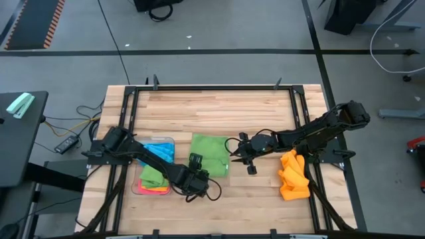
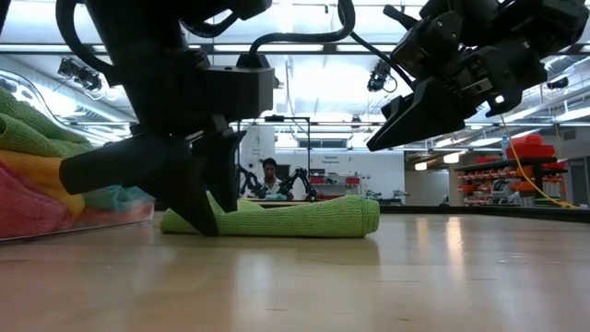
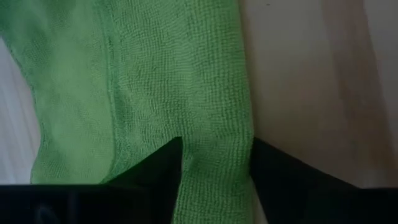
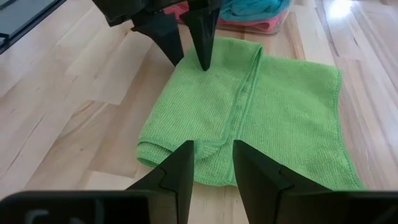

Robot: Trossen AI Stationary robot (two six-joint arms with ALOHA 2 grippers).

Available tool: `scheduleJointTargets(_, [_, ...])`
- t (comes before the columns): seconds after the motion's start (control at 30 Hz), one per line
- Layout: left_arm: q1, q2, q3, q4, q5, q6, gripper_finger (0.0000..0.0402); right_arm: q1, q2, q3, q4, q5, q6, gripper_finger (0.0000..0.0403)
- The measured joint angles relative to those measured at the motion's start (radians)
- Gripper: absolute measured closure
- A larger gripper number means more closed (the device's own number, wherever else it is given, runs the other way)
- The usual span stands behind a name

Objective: Fold microfiber towels
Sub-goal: Fold the green microfiber cloth

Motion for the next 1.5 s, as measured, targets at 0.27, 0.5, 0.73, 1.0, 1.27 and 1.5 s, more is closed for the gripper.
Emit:
scheduleJointTargets(0.27, [0.005,0.005,-0.003,0.012,0.024,-0.009,0.0335,0.000,0.000,0.000,0.007,-0.027,0.000,0.0283])
scheduleJointTargets(0.5, [0.013,0.004,0.024,-0.009,0.125,-0.068,0.0380,0.065,0.033,0.000,0.137,-0.040,0.000,0.0283])
scheduleJointTargets(0.73, [0.015,0.000,0.097,-0.026,0.274,-0.093,0.0391,0.204,0.188,0.011,0.301,0.161,-0.082,0.0283])
scheduleJointTargets(1.0, [0.008,-0.005,0.143,-0.062,0.286,-0.182,0.0375,0.257,0.335,0.127,0.283,0.189,-0.106,0.0207])
scheduleJointTargets(1.27, [-0.027,-0.008,0.158,-0.090,0.269,-0.330,0.0387,0.306,0.455,0.253,0.217,0.315,-0.204,0.0135])
scheduleJointTargets(1.5, [-0.050,-0.033,0.159,-0.096,0.208,-0.400,0.0386,0.306,0.514,0.271,0.232,0.367,-0.195,0.0135])
